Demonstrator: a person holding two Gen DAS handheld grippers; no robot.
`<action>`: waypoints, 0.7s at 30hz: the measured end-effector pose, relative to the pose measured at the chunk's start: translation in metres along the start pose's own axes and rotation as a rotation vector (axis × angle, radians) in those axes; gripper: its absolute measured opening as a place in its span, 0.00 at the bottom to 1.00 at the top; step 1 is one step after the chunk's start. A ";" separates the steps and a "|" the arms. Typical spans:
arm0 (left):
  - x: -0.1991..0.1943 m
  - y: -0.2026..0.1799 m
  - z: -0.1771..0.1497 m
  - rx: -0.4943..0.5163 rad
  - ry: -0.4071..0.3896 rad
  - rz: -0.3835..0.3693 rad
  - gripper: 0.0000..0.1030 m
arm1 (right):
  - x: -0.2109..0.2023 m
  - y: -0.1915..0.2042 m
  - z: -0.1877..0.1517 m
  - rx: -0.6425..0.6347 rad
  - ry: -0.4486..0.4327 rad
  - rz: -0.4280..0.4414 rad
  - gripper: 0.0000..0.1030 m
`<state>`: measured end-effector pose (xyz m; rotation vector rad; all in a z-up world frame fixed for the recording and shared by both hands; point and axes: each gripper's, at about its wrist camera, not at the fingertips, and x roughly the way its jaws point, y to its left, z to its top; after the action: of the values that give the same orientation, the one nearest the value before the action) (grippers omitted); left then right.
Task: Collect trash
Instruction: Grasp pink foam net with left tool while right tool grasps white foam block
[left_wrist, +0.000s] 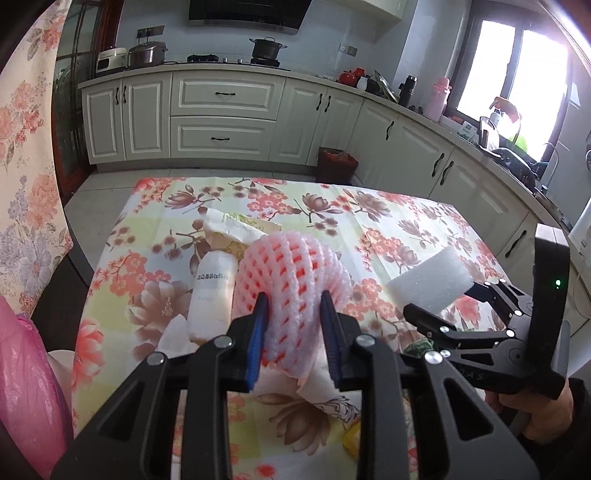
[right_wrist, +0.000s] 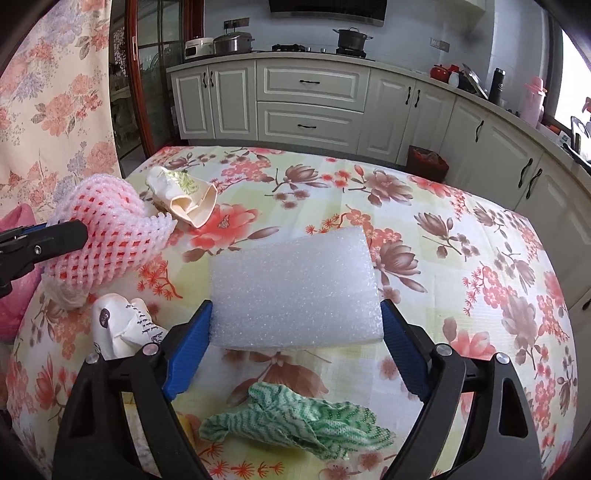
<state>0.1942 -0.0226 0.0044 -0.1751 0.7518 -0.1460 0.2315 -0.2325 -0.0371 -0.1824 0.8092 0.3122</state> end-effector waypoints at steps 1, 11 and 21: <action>-0.005 0.000 0.000 0.001 -0.010 0.007 0.27 | -0.005 -0.001 0.001 0.006 -0.013 0.000 0.81; -0.060 0.013 0.000 -0.030 -0.094 0.057 0.27 | -0.054 0.005 0.013 0.046 -0.116 0.036 0.81; -0.135 0.053 -0.007 -0.081 -0.189 0.160 0.27 | -0.094 0.044 0.032 0.020 -0.192 0.112 0.81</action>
<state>0.0954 0.0546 0.0781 -0.2017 0.5810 0.0525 0.1777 -0.2013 0.0515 -0.0870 0.6329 0.4207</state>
